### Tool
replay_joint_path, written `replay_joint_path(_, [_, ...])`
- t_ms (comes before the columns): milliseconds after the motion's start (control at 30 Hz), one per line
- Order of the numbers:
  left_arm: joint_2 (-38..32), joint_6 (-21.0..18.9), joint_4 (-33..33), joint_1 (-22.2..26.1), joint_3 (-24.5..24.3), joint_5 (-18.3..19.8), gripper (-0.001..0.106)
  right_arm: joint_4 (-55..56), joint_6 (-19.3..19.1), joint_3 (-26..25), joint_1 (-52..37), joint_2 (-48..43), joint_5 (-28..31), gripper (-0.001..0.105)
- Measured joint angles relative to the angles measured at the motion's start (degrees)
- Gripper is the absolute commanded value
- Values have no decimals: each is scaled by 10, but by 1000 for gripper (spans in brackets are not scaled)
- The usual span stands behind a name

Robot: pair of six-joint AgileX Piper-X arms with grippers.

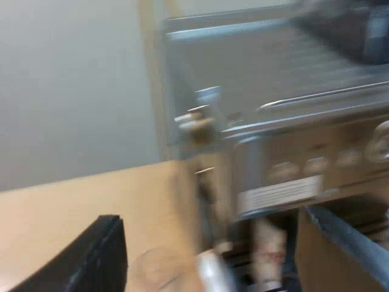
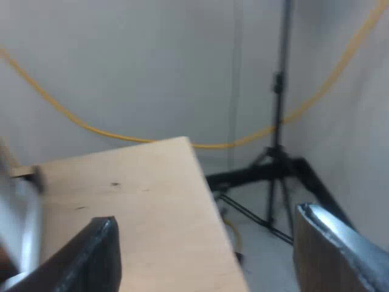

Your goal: Place mug into machine

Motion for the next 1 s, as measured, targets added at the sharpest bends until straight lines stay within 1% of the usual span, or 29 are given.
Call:
replay_joint_path(33, [-12,0,13,15,0,-8,61,1,0,11,0,-21,-10,62])
replay_joint_path(133, [-42,0,50,47,-1,-7,61,2,0,37,0,-64,-17,62])
replay_joint_path(267, [-100,0,88,53,-1,-4,61,10,0,68,0,-119,-22,62])
replay_joint_path(333, [-132,0,93,53,5,-4,61,10,1,77,0,-144,-24,62])
replay_joint_path(400, [-167,0,100,53,18,-4,61,13,3,86,0,-165,-30,62])
replay_joint_path(600, [-280,0,109,53,78,-4,61,51,7,115,0,-242,-42,62])
replay_joint_path(667, [-315,0,129,53,91,-4,61,71,7,121,0,-267,-51,62])
replay_joint_path(767, [-323,0,172,53,101,-4,61,111,7,127,0,-303,-59,62])
replay_joint_path(867, [-323,0,219,53,108,-4,61,139,13,126,0,-313,-59,62])
replay_joint_path(933, [-323,0,241,55,101,3,61,159,16,125,0,-312,-60,62])
replay_joint_path(1000, [-323,0,243,55,98,9,61,171,17,125,0,-312,-63,62])
